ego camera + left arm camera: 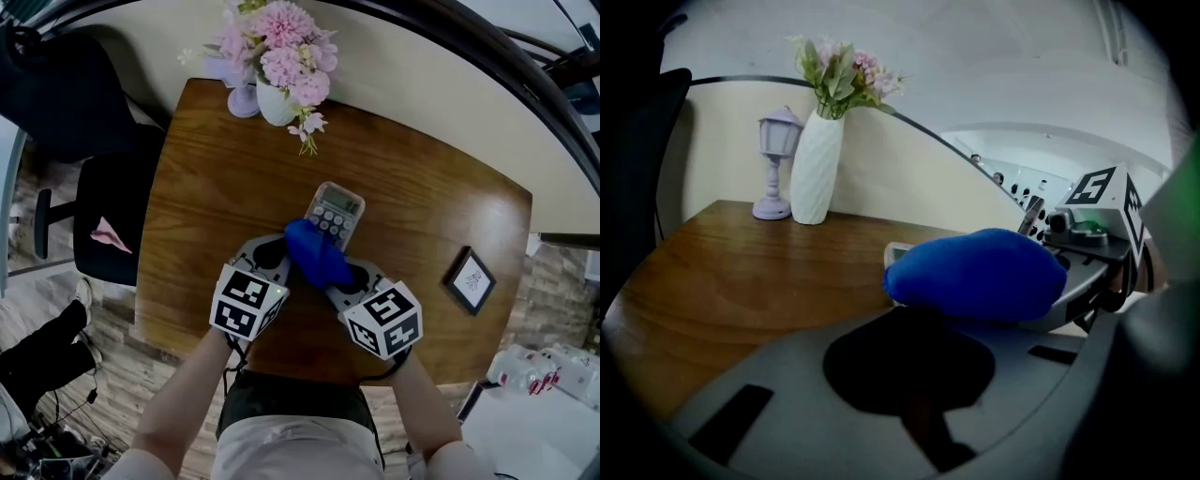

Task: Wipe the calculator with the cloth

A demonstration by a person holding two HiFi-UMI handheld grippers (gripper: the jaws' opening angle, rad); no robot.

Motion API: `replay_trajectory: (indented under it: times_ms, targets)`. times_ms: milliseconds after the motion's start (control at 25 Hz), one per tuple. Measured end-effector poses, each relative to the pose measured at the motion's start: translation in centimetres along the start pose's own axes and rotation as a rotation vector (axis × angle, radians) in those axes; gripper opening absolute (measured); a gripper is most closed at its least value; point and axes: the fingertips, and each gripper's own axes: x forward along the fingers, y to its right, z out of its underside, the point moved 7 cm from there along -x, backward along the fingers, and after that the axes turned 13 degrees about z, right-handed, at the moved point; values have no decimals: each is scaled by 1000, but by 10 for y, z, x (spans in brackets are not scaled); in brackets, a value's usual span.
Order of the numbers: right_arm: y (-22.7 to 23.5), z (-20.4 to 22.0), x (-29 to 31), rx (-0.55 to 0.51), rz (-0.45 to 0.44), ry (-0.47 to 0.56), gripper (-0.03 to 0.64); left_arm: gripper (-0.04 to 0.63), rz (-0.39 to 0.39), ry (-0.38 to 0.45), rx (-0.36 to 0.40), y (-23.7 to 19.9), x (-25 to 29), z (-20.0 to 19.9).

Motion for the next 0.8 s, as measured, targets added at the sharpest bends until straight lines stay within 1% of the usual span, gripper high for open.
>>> replay_trajectory:
  times_ms: [80, 280, 320, 400, 520, 640, 800]
  targets:
    - [14, -4, -5, 10, 41, 20, 97, 2, -2, -3, 5, 0, 0, 0]
    - [62, -38, -7, 82, 216, 187, 97, 2, 7, 1, 9, 1, 0, 0]
    - [71, -45, -3, 89, 243, 203, 97, 2, 6, 3, 9, 0, 0, 0]
    - [81, -55, 10, 94, 274, 202, 98, 2, 2, 4, 11, 0, 0, 0]
    - [81, -58, 28, 76, 285, 177, 100, 2, 1, 7, 10, 1, 1, 0]
    - [62, -55, 39, 23, 248, 153, 98, 2, -1, 7, 10, 0, 1, 0]
    - [42, -52, 35, -74, 196, 146, 97, 2, -2, 11, 16, 1, 1, 0]
